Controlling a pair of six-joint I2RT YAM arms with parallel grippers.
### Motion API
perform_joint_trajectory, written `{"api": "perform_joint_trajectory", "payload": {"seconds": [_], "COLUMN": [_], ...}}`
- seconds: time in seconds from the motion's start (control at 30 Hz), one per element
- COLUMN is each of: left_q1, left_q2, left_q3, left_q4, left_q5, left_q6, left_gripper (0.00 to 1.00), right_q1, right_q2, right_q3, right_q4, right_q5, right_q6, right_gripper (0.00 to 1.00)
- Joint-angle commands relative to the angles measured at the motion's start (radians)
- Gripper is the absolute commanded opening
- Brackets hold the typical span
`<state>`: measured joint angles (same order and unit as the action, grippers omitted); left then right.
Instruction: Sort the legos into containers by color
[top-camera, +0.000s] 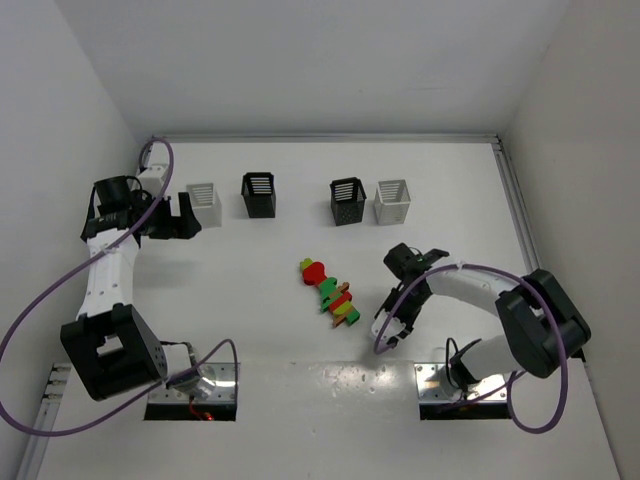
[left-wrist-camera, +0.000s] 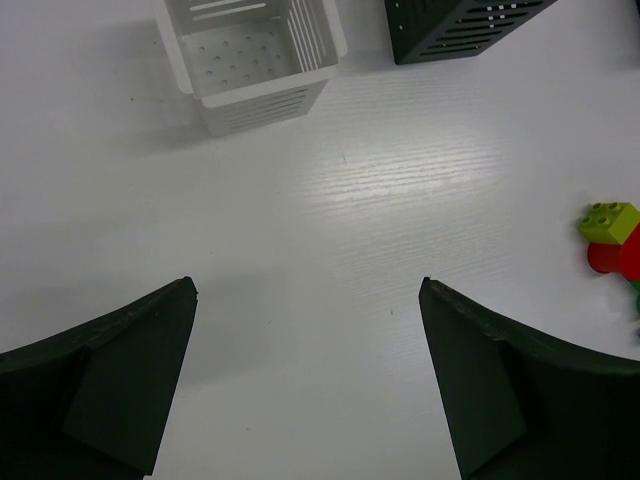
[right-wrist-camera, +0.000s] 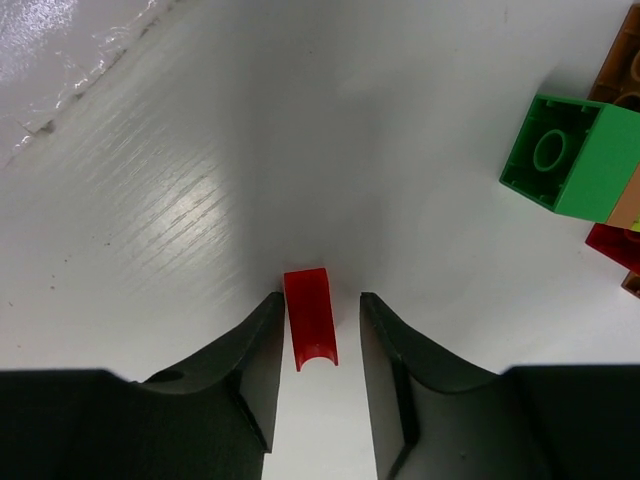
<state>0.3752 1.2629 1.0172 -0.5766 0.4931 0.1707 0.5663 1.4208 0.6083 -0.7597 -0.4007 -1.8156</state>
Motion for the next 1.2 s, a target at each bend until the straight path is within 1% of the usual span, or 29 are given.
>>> {"api": "perform_joint_trajectory", "payload": {"seconds": [0.0, 0.03, 0.13, 0.23, 0.3, 0.37, 0.47, 0.5, 0.53, 0.57, 0.6, 0.63, 0.67, 0.7, 0.73, 0.77, 0.8, 0.83, 0.9, 0.93, 1.0, 1.03, 1.1, 1.13, 1.17], "left_q1": [0.013, 0.013, 0.013, 0.013, 0.013, 0.013, 0.013, 0.013, 0.013, 0.013, 0.013, 0.013, 0.013, 0.013, 0.013, 0.013, 0.013, 0.013, 0.013, 0.013, 0.013, 0.013, 0.013, 0.013, 0.013], "left_q2": [0.004, 0.004, 0.004, 0.004, 0.004, 0.004, -0.005, -0.005, -0.016, -0.016, -0.016, -0.016, -0.016, -0.016, -0.016, -0.016, -0.016, -0.016, -0.025, -0.025, -0.034, -0.043, -0.054, -0.054, -0.054], "left_q3": [0.024, 0.024, 0.024, 0.024, 0.024, 0.024, 0.024, 0.024, 0.014, 0.014, 0.014, 0.003, 0.003, 0.003, 0.003, 0.003, 0.003, 0.003, -0.006, -0.006, -0.006, -0.017, -0.017, -0.028, -0.028], "left_q4": [0.012, 0.012, 0.012, 0.021, 0.021, 0.021, 0.021, 0.021, 0.030, 0.031, 0.040, 0.040, 0.050, 0.050, 0.050, 0.050, 0.050, 0.050, 0.050, 0.050, 0.050, 0.050, 0.060, 0.060, 0.060], "left_q5": [0.012, 0.012, 0.012, 0.012, 0.012, 0.012, 0.003, 0.002, 0.002, 0.002, 0.002, 0.002, 0.002, 0.002, 0.002, 0.002, 0.002, 0.002, -0.008, -0.008, -0.017, -0.018, -0.027, -0.027, -0.027], "left_q6": [-0.016, -0.016, -0.016, -0.016, -0.016, -0.016, -0.016, -0.016, -0.025, -0.025, -0.025, -0.025, -0.034, -0.034, -0.034, -0.034, -0.034, -0.034, -0.034, -0.034, -0.034, -0.034, -0.034, -0.034, -0.034], "left_gripper": [1.00, 1.00, 1.00, 1.00, 1.00, 1.00, 1.00, 1.00, 1.00, 1.00, 1.00, 1.00, 1.00, 1.00, 1.00, 1.00, 1.00, 1.00, 1.00, 1.00, 1.00, 1.00, 1.00, 1.00, 1.00], "right_q1": [0.007, 0.007, 0.007, 0.007, 0.007, 0.007, 0.007, -0.002, -0.012, -0.013, -0.013, -0.025, -0.025, -0.025, -0.034, -0.034, -0.034, -0.034, -0.045, -0.057, -0.066, -0.081, -0.097, -0.112, -0.124], "right_q2": [0.026, 0.026, 0.038, 0.047, 0.056, 0.056, 0.047, 0.047, 0.047, 0.064, 0.076, 0.102, 0.112, 0.112, 0.112, 0.112, 0.124, 0.133, 0.188, 0.210, 0.283, 0.308, 0.357, 0.392, 0.405], "right_q3": [0.010, 0.010, 0.001, -0.008, -0.008, 0.017, 0.057, 0.112, 0.146, 0.184, 0.264, 0.306, 0.371, 0.398, 0.441, 0.462, 0.484, 0.507, 0.588, 0.640, 0.695, 0.753, 0.809, 0.849, 0.861], "right_q4": [0.013, 0.013, 0.022, 0.022, 0.022, 0.022, 0.034, 0.034, 0.058, 0.081, 0.108, 0.124, 0.146, 0.169, 0.230, 0.265, 0.305, 0.344, 0.410, 0.446, 0.465, 0.465, 0.476, 0.500, 0.513], "right_q5": [0.002, 0.011, 0.023, 0.023, 0.023, 0.023, -0.061, -0.088, -0.146, -0.168, -0.182, -0.217, -0.239, -0.257, -0.291, -0.303, -0.303, -0.291, -0.236, -0.213, -0.161, -0.142, -0.118, -0.083, -0.073], "right_q6": [-0.028, -0.019, -0.010, 0.028, 0.062, 0.091, 0.249, 0.309, 0.460, 0.558, 0.660, 0.814, 0.873, 0.936, 1.064, 1.131, 1.201, 1.328, 1.415, 1.487, 1.539, 1.593, 1.647, 1.699, 1.719], "right_gripper": [0.36, 0.36, 0.30, 0.23, 0.20, 0.15, 0.13, 0.12, 0.11, 0.11, 0.07, 0.06, 0.05, 0.04, 0.04, 0.04, 0.04, 0.04, 0.04, 0.04, 0.02, 0.02, 0.02, 0.02, 0.02]}}
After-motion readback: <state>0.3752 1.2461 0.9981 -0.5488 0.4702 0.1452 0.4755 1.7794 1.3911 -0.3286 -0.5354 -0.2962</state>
